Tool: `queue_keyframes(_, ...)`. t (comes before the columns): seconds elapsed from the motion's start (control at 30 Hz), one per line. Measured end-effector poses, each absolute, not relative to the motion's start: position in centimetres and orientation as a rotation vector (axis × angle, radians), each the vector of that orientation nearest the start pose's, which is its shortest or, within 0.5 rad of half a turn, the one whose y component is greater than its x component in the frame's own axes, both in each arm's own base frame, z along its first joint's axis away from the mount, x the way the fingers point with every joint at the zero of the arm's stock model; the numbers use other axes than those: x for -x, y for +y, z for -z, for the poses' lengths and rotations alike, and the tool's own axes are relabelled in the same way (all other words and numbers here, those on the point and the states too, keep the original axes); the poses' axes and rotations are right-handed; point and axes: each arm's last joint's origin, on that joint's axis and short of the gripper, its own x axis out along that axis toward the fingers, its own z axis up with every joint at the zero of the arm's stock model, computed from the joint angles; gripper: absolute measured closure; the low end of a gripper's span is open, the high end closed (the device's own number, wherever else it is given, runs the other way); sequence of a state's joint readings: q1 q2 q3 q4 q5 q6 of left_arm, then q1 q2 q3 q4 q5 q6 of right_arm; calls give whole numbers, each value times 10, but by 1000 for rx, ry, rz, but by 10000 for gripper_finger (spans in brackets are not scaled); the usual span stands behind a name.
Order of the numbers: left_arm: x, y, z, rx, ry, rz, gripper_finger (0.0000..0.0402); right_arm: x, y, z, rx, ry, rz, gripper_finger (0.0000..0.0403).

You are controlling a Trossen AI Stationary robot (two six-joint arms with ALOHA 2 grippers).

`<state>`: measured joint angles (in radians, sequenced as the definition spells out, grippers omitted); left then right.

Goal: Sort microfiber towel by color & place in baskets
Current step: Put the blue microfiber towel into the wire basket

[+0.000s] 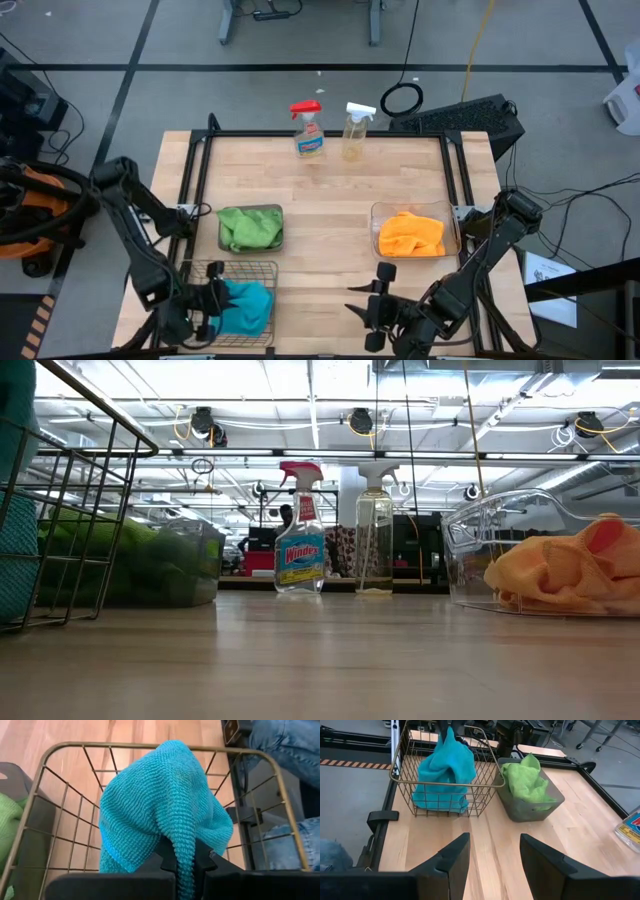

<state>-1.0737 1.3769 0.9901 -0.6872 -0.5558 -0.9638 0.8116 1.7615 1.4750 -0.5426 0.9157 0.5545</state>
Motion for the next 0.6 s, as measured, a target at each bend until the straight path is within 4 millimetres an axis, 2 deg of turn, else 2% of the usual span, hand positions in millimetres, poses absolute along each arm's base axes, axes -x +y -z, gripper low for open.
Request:
queue_keyframes(0.3, -145, -227, -233, 106, 872, 19, 385, -278, 259, -288, 90, 482, 242, 238)
queue_keyframes(0.6, -153, -225, -225, 190, 979, -3, 312, -278, 259, -288, 92, 482, 241, 238)
